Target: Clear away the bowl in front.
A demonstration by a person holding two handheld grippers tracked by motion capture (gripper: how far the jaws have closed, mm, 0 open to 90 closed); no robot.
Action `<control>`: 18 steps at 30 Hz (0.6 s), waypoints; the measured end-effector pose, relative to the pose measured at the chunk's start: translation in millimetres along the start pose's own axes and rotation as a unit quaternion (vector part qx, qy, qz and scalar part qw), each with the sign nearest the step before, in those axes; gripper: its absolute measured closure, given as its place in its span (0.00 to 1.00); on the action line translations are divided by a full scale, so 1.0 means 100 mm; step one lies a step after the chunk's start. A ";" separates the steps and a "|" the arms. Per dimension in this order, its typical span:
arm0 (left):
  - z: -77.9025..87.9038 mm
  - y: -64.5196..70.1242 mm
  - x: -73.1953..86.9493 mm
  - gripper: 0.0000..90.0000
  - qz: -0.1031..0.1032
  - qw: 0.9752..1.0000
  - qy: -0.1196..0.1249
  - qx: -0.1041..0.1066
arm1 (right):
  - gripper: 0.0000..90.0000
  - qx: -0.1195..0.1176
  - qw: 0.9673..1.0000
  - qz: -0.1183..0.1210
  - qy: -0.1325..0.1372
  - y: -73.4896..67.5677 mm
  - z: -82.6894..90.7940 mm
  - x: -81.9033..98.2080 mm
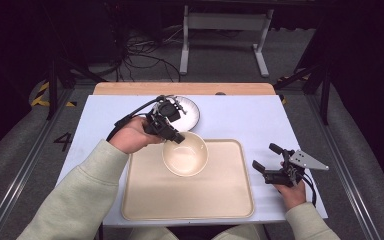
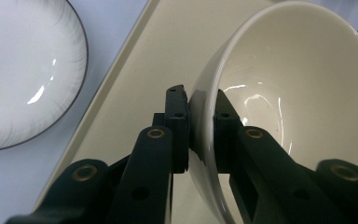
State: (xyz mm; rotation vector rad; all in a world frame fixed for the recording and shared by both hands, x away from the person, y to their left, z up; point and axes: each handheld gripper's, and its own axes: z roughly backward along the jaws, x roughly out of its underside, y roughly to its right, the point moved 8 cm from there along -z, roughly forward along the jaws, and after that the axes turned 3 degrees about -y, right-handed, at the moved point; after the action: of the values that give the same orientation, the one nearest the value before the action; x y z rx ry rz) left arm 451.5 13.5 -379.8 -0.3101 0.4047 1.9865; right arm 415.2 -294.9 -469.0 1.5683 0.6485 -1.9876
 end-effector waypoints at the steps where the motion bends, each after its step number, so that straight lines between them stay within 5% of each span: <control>1: -0.02 0.01 0.00 0.91 -0.001 1.000 -0.001 0.000 | 0.02 0.000 1.000 0.000 0.000 0.00 0.00 0.00; 18: -0.32 0.04 0.05 0.91 -0.009 0.999 -0.030 0.008 | 0.02 -0.002 1.000 0.002 -0.001 -0.01 0.00 0.00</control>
State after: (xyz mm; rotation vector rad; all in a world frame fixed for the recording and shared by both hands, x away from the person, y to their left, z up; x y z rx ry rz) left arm 447.0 2.9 -410.6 -0.2421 0.3776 1.9685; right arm 414.8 -294.3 -469.1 1.5637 0.6466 -1.9842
